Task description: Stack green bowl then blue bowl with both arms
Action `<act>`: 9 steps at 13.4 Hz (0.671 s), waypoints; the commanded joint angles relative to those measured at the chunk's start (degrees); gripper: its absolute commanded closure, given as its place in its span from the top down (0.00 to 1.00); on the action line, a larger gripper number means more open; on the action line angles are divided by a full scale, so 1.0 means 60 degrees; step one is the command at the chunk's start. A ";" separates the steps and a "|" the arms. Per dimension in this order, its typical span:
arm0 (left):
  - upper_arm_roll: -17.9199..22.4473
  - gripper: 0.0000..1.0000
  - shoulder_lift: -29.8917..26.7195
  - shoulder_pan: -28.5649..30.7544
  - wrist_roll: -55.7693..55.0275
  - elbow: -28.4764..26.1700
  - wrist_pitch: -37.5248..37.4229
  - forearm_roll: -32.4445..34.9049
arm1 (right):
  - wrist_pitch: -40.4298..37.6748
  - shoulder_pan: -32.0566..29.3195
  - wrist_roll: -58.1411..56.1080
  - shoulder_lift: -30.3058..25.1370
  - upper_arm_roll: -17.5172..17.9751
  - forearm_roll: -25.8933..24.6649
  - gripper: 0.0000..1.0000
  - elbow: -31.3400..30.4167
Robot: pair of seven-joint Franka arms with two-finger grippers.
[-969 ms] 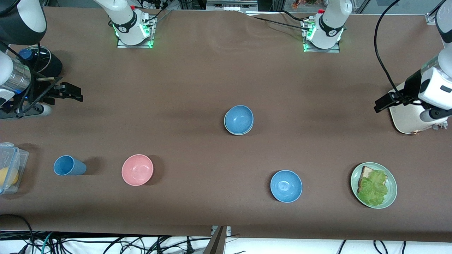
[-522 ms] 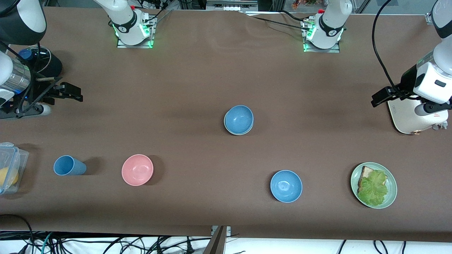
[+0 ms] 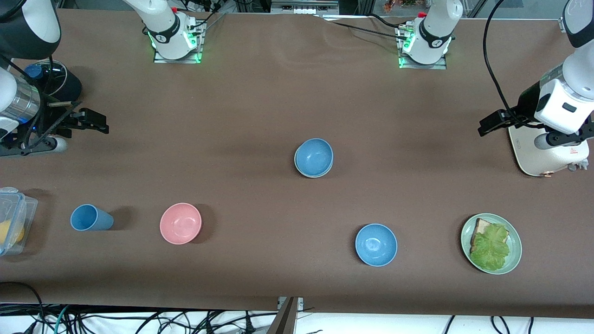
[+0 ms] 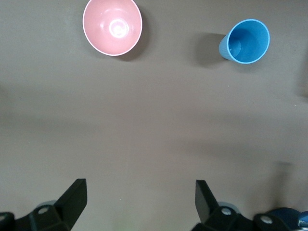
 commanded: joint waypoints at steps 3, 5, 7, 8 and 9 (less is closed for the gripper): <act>-0.0104 1.00 -0.0188 0.0109 0.0174 -0.0027 -0.0083 0.0092 | -0.0103 -0.0118 -0.0202 -0.0024 0.0052 -0.0067 0.99 0.0016; -0.0103 1.00 -0.0159 0.0109 0.0204 -0.0026 -0.0009 0.0077 | -0.0117 -0.0147 -0.0202 -0.0024 0.0052 -0.0067 0.99 0.0016; -0.0074 1.00 -0.0130 0.0124 0.0189 0.0032 0.0107 0.0019 | -0.0118 -0.0147 -0.0202 -0.0024 0.0052 -0.0067 0.99 0.0016; -0.0016 1.00 -0.0072 0.0153 0.0088 0.0148 0.0079 -0.0054 | -0.0118 -0.0147 -0.0202 -0.0024 0.0052 -0.0067 0.99 0.0016; 0.0028 1.00 -0.0071 0.0197 0.0116 0.0193 0.0064 -0.0055 | -0.0118 -0.0147 -0.0202 -0.0024 0.0052 -0.0067 0.99 0.0016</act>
